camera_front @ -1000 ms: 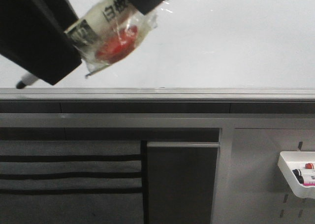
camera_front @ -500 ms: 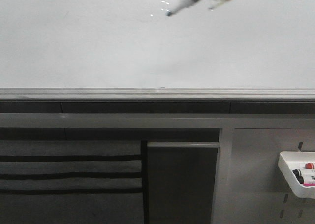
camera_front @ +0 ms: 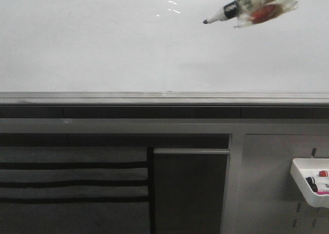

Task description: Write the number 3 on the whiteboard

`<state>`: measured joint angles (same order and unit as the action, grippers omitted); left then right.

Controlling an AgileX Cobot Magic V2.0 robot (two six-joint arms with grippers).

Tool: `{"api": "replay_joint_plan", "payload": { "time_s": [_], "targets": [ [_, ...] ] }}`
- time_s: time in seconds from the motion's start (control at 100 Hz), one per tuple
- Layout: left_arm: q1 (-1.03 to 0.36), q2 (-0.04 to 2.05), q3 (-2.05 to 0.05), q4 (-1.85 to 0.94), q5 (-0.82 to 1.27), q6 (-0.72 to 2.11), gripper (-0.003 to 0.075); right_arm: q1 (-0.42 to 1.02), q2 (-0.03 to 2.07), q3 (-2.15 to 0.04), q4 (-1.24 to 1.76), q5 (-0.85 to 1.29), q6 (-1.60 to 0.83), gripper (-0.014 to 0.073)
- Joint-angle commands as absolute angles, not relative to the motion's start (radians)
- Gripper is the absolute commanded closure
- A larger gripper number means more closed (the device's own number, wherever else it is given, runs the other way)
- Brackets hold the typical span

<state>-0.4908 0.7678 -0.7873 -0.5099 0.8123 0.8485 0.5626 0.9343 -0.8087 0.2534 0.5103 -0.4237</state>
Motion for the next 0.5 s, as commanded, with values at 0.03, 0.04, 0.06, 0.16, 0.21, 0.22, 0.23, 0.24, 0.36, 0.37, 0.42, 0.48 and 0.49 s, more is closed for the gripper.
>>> {"api": "replay_joint_plan", "payload": {
  "time_s": [0.03, 0.04, 0.06, 0.16, 0.21, 0.22, 0.23, 0.24, 0.36, 0.37, 0.42, 0.48, 0.49],
  "targets": [
    [-0.489, 0.766, -0.813, -0.543, 0.751, 0.835, 0.0301, 0.509, 1.004, -0.918, 0.277, 0.432, -0.396, 0.0599],
    [-0.489, 0.766, -0.813, -0.543, 0.751, 0.835, 0.0301, 0.501, 1.016, -0.926, 0.277, 0.438, -0.394, 0.0599],
    [-0.489, 0.766, -0.813, -0.543, 0.751, 0.835, 0.0301, 0.488, 1.035, -0.951, 0.277, 0.456, -0.392, 0.0599],
    [-0.489, 0.766, -0.813, -0.543, 0.751, 0.835, 0.0301, 0.445, 1.134, -1.089, 0.277, 0.579, -0.392, 0.0599],
    [-0.489, 0.766, -0.813, -0.543, 0.751, 0.835, 0.0301, 0.435, 1.186, -1.179, 0.277, 0.664, -0.392, 0.0599],
    [-0.489, 0.766, -0.813, -0.543, 0.751, 0.835, 0.0301, 0.435, 1.2, -1.19, 0.277, 0.674, -0.392, 0.0599],
    [-0.489, 0.766, -0.813, -0.543, 0.751, 0.835, 0.0301, 0.435, 1.208, -1.201, 0.28, 0.684, -0.392, 0.0599],
    [-0.489, 0.766, -0.813, -0.543, 0.751, 0.835, 0.0301, 0.435, 1.215, -1.223, 0.279, 0.704, -0.392, 0.0599],
    [-0.489, 0.766, -0.813, -0.543, 0.749, 0.835, 0.0301, 0.435, 1.345, -1.378, 0.285, 0.797, -0.392, 0.0599],
    [-0.489, 0.766, -0.813, -0.543, 0.749, 0.835, 0.0301, 0.435, 1.352, -1.386, 0.285, 0.797, -0.392, 0.0599],
    [-0.489, 0.766, -0.813, -0.543, 0.749, 0.835, 0.0301, 0.435, 1.395, -1.437, 0.285, 0.804, -0.394, 0.0599],
    [-0.489, 0.766, -0.813, -0.543, 0.749, 0.835, 0.0301, 0.435, 1.443, -1.475, 0.286, 0.8, -0.394, 0.0599],
    [-0.489, 0.766, -0.813, -0.543, 0.749, 0.835, 0.0301, 0.435, 1.448, -1.483, 0.286, 0.8, -0.394, 0.0599]
  ]
}}
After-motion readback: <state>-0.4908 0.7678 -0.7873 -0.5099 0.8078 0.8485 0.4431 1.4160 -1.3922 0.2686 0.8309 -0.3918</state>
